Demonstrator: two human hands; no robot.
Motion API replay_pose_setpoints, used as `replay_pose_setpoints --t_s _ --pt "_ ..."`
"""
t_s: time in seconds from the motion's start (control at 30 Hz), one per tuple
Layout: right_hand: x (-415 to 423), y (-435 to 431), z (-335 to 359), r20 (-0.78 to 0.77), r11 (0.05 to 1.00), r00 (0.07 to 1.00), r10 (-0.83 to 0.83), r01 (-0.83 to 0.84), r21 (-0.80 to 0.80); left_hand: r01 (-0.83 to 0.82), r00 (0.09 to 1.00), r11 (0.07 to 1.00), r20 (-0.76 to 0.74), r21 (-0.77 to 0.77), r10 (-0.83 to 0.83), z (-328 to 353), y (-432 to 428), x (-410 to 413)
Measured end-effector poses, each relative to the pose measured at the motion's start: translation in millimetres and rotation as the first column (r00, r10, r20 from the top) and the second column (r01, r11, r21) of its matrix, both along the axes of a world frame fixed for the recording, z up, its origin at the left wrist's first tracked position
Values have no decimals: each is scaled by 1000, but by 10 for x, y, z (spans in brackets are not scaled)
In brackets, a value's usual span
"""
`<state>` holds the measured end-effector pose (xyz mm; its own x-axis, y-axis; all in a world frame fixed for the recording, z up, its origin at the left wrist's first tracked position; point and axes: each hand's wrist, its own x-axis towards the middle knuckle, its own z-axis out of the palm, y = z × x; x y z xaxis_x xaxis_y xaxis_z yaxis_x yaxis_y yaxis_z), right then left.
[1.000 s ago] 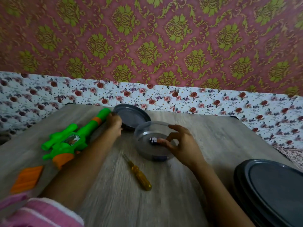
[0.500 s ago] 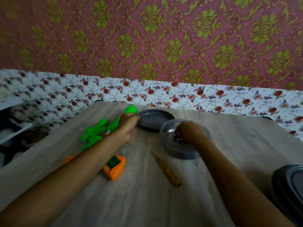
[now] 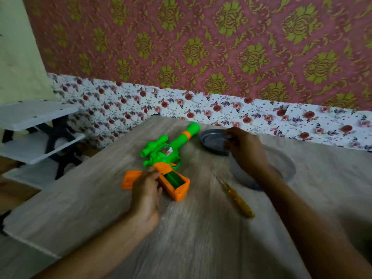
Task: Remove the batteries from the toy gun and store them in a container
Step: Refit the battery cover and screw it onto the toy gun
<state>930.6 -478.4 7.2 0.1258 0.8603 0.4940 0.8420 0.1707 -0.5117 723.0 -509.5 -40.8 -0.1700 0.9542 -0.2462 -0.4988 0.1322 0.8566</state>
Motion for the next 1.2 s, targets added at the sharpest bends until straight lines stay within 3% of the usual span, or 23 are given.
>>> replay_pose_setpoints --t_s 0.1,0.2,0.33,0.43,0.57,0.73,0.77,0.8,0.87,0.9,0.93,1.0,1.1,1.2 --pt "-539 -46 -218 -265 984 949 173 -175 17 17 998 998 64 -52 -14 -76 0 17" --pt "-803 -21 -568 -462 983 877 132 -177 -55 3 1000 997 24 -76 -1 -61 63 84" --pt "-868 -27 -720 -468 991 882 60 -110 -80 -33 999 993 -43 -112 29 -22 164 133" --pt "-783 -20 -715 -595 989 803 32 -110 -95 -25 997 994 -75 -107 17 23 247 193" --pt "-721 -55 -731 -728 957 681 74 -253 -140 -15 991 995 -130 -96 2 65 353 272" --pt "-600 -97 -595 -663 956 748 -26 -175 -235 18 978 1000 -207 20 -13 -78 437 354" --pt "-577 -109 -554 -709 957 704 -41 -175 -230 6 977 999 -214 45 4 -109 440 352" --pt "-550 -121 -520 -803 957 593 -50 -201 -207 -2 976 997 -218 73 18 -136 443 349" --pt "-541 -138 -443 -976 941 204 -75 -309 -137 5 986 993 -169 117 15 -119 432 321" --pt "-548 -148 -421 -993 926 43 -113 -358 -121 18 990 992 -143 128 1 -106 425 310" --pt "-560 -158 -413 -987 906 -42 -158 -404 -128 28 992 990 -124 135 -11 -114 443 298" --pt "-603 -186 -422 -979 861 -66 -195 -488 -139 43 995 989 -94 139 -30 -127 466 280" --pt "-707 -211 -449 -996 820 8 -89 -567 -78 44 996 989 -83 142 -32 -137 470 286" --pt "-810 -209 -513 -996 873 55 73 -487 37 50 996 984 -75 168 -37 -133 442 298"
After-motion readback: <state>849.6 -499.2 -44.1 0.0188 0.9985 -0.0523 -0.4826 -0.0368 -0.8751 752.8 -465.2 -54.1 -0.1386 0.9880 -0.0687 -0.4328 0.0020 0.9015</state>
